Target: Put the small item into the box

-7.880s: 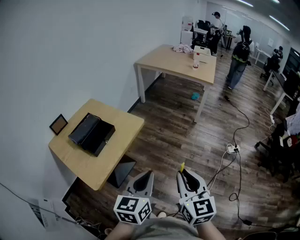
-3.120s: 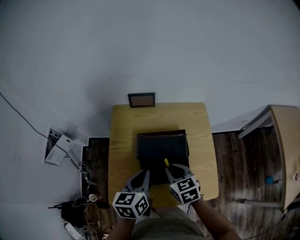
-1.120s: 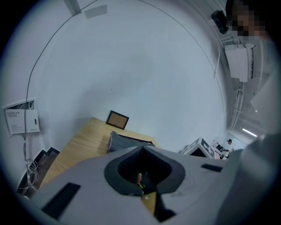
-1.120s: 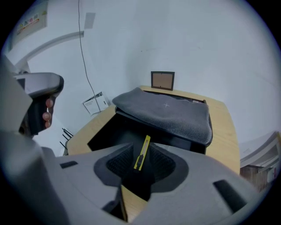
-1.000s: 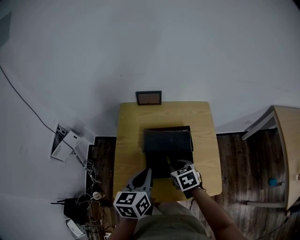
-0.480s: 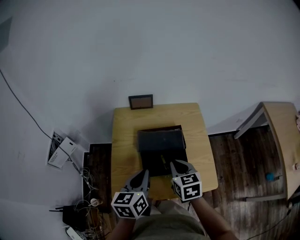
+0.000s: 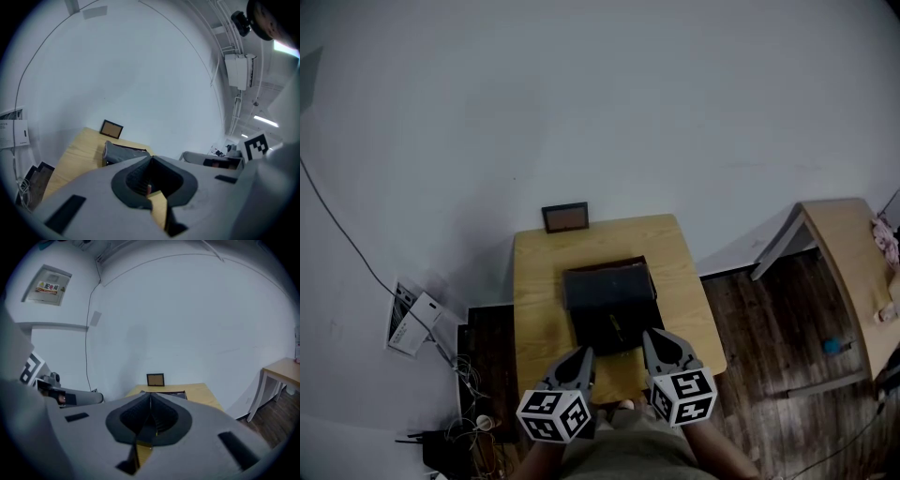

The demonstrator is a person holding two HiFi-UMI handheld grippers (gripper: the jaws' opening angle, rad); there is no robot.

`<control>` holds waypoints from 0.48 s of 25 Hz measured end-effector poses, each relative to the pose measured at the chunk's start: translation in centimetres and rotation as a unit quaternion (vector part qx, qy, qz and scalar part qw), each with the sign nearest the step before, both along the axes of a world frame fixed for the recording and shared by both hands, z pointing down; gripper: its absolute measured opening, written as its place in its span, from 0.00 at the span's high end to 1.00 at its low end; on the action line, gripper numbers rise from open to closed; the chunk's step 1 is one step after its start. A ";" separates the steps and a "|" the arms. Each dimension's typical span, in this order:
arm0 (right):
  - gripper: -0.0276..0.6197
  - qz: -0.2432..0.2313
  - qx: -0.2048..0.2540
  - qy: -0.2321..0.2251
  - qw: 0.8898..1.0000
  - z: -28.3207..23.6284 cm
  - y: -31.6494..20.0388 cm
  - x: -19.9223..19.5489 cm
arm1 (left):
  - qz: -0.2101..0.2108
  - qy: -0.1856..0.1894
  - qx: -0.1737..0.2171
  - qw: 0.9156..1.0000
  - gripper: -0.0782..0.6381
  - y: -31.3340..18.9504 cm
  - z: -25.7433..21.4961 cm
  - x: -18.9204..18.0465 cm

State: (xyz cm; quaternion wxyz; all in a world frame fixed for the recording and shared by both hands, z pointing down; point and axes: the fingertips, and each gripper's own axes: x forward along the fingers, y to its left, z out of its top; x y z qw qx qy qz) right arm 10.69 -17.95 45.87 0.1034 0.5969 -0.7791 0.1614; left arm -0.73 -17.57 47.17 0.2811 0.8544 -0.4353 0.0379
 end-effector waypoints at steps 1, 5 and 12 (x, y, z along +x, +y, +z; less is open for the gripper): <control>0.95 0.003 0.005 -0.004 1.000 -0.3 0.3 0.1 | 0.003 0.001 0.002 1.000 0.89 0.1 -0.1 0.0; 0.95 0.010 0.020 -0.019 1.000 -0.8 1.5 0.1 | 0.015 0.004 0.008 1.000 0.89 0.5 -0.5 -0.2; 0.95 0.022 0.041 -0.042 0.998 -1.8 3.1 -0.1 | 0.031 0.003 0.014 0.999 0.89 1.1 -0.7 -0.5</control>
